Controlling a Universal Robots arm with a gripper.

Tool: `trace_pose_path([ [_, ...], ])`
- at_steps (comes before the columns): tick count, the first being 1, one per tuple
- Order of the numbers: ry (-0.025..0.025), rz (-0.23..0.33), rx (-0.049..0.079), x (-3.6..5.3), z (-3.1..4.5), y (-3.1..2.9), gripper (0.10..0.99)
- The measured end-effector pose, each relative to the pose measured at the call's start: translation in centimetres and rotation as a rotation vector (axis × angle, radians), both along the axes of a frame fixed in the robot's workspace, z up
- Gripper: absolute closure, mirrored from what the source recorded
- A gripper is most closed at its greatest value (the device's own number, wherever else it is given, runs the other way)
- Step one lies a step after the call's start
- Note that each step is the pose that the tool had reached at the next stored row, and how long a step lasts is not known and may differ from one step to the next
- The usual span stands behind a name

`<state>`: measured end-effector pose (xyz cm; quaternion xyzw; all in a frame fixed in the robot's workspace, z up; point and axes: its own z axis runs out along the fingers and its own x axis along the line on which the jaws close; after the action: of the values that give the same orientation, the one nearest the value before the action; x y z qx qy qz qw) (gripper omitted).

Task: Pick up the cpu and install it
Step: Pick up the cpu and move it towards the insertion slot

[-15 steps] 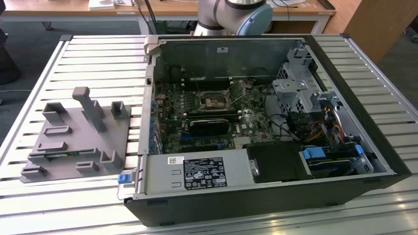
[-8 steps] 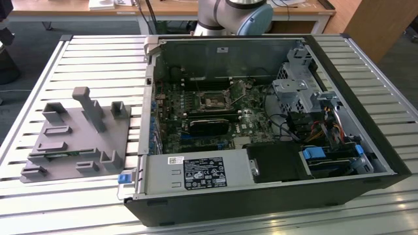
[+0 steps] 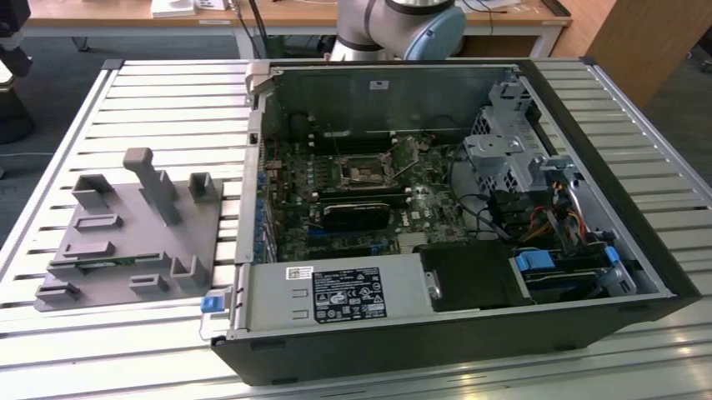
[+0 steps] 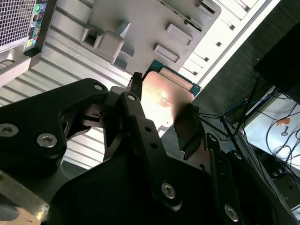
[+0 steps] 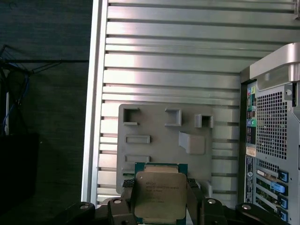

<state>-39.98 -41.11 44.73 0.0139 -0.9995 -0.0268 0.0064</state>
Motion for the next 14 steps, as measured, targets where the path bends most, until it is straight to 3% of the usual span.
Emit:
trace_pose_path([
  [14,0.0001,0.000,0.000,0.66,0.00,-0.01,0.557],
])
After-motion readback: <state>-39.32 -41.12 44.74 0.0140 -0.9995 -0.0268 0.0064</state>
